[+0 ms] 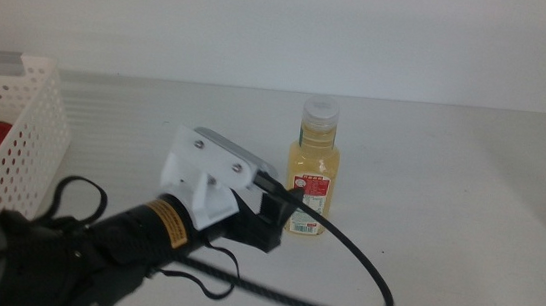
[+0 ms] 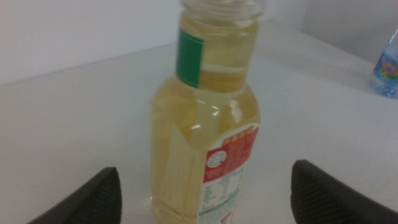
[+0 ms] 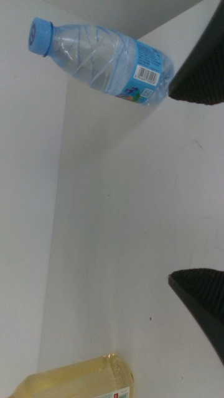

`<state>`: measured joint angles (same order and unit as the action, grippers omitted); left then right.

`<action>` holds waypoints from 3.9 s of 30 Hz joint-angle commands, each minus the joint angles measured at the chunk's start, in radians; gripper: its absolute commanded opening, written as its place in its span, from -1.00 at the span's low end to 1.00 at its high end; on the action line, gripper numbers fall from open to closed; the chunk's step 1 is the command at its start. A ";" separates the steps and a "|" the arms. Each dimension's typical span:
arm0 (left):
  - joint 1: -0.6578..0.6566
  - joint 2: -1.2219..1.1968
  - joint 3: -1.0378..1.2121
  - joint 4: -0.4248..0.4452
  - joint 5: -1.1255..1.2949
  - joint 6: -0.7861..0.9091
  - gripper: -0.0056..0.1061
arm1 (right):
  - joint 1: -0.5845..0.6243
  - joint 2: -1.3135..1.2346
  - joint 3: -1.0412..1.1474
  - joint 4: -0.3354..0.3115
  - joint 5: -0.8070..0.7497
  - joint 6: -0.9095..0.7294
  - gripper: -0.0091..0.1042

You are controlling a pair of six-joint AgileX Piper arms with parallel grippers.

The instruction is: Use arms to grab the bottles and put them into the dustbin to the left of the table.

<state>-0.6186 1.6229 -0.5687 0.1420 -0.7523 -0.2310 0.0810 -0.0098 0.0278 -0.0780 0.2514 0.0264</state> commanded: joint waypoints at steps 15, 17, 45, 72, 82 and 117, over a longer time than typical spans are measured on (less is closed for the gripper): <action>-0.210 0.086 -0.146 -0.456 -0.095 0.274 0.69 | -0.005 -0.027 -0.008 -0.006 -0.073 -0.013 0.52; -0.210 0.108 -0.172 -0.456 -0.092 0.270 0.69 | -0.005 -0.027 -0.008 -0.006 -0.073 -0.013 0.52; -0.179 0.367 -0.389 -0.600 -0.222 0.317 0.69 | -0.005 -0.027 -0.008 -0.006 -0.073 -0.013 0.52; -0.076 0.081 -0.356 -0.271 0.282 0.190 -0.60 | -0.005 -0.027 -0.008 -0.006 -0.073 -0.013 0.52; -0.018 -0.216 -0.429 -0.272 0.853 0.187 -0.60 | -0.005 -0.027 -0.008 -0.006 -0.073 -0.013 0.52; 0.915 0.001 -1.136 -0.285 2.068 0.509 -0.86 | -0.005 -0.027 -0.008 -0.006 -0.073 -0.013 0.52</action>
<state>0.2895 1.6444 -1.6445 -0.1166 1.2754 0.2748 0.0810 -0.0098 0.0278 -0.0780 0.2514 0.0264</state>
